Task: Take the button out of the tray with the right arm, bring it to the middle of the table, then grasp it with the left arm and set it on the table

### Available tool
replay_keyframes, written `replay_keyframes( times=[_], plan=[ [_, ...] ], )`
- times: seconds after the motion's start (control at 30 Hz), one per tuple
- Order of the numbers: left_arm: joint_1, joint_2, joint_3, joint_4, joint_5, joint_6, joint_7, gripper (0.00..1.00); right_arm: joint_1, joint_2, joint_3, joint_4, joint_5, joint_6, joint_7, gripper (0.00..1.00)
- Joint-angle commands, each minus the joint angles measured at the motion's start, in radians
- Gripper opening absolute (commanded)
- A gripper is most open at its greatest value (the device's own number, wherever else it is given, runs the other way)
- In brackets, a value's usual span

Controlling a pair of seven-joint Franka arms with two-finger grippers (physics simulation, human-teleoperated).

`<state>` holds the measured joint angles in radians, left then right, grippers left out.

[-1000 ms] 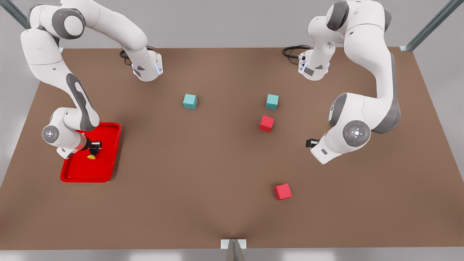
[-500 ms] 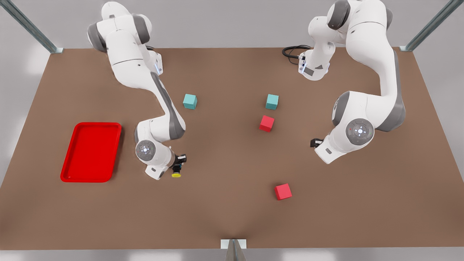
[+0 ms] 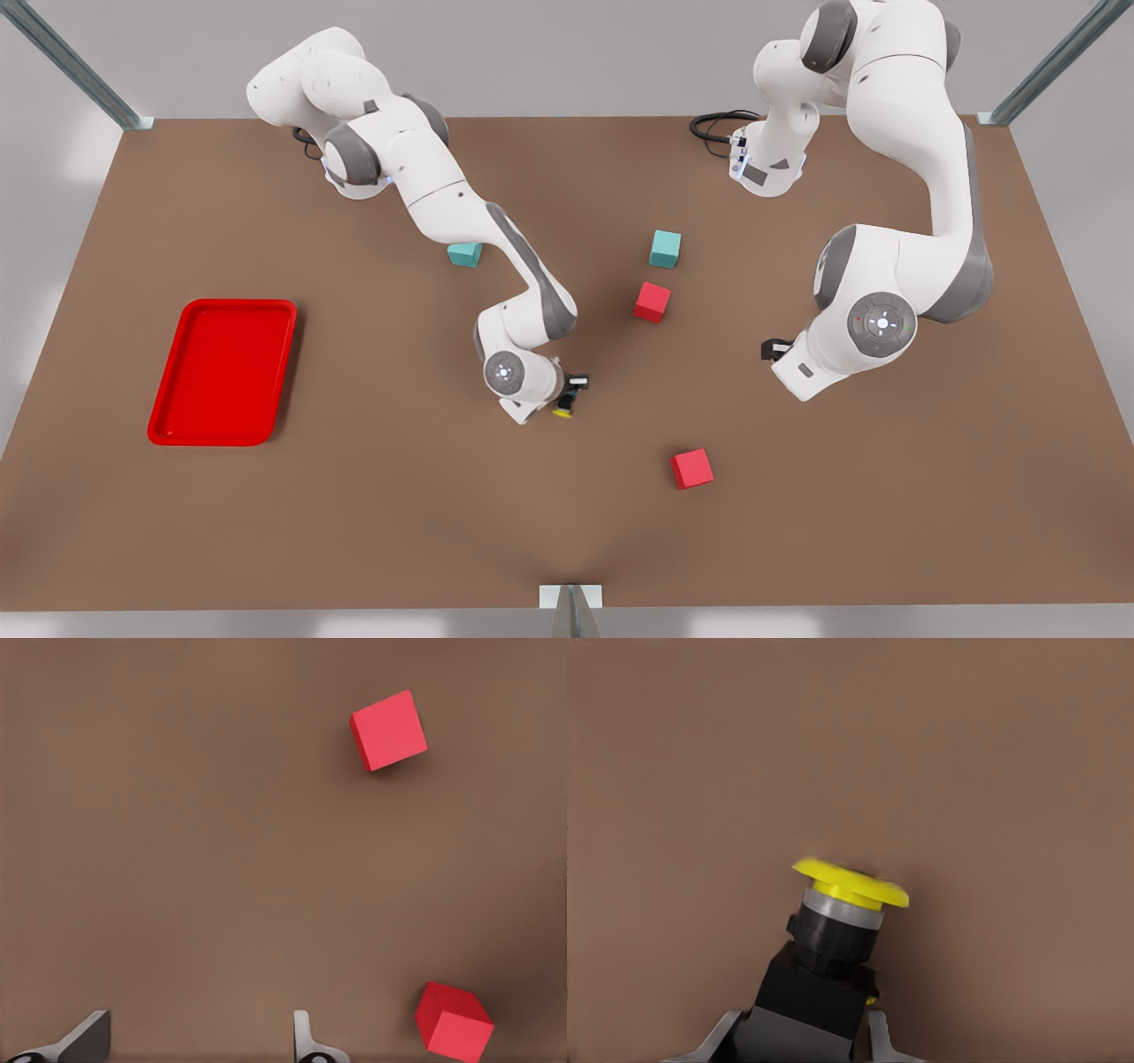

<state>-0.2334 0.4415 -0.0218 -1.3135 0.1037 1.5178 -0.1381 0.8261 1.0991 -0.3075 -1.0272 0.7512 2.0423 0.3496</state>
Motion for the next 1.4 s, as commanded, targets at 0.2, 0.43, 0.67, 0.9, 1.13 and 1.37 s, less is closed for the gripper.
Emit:
replay_keyframes(
  times=[0.2, 0.43, 0.67, 0.9, 1.13, 1.37],
  plan=[
    [-0.009, 0.005, -0.001, 0.016, 0.011, 0.015, 0.000, 1.00, -0.183, -0.221, 0.086, -0.033, -0.065, -0.094, 0.379, 1.00],
    [-0.254, 0.129, -0.027, 0.157, -0.110, 0.188, -0.374, 1.00, -0.893, -0.748, 0.291, -0.466, -0.906, -0.399, -0.273, 1.00],
    [-0.392, 0.296, -0.012, 0.157, -0.075, 0.335, -0.673, 1.00, -0.924, -0.929, 0.332, -0.375, -0.750, -0.666, -0.417, 1.00],
    [-0.437, 0.408, -0.021, 0.160, -0.062, 0.499, -0.667, 1.00, -0.891, -0.887, 0.344, -0.370, -0.759, -0.711, -0.368, 1.00],
    [-0.431, 0.488, -0.033, 0.162, -0.114, 0.565, -0.437, 1.00, -0.809, -0.857, 0.343, -0.353, -0.802, -0.640, -0.316, 1.00],
    [-0.452, 0.562, -0.037, 0.175, -0.105, 0.663, -0.370, 1.00, -0.780, -0.861, 0.352, -0.355, -0.808, -0.743, -0.251, 1.00]
  ],
)
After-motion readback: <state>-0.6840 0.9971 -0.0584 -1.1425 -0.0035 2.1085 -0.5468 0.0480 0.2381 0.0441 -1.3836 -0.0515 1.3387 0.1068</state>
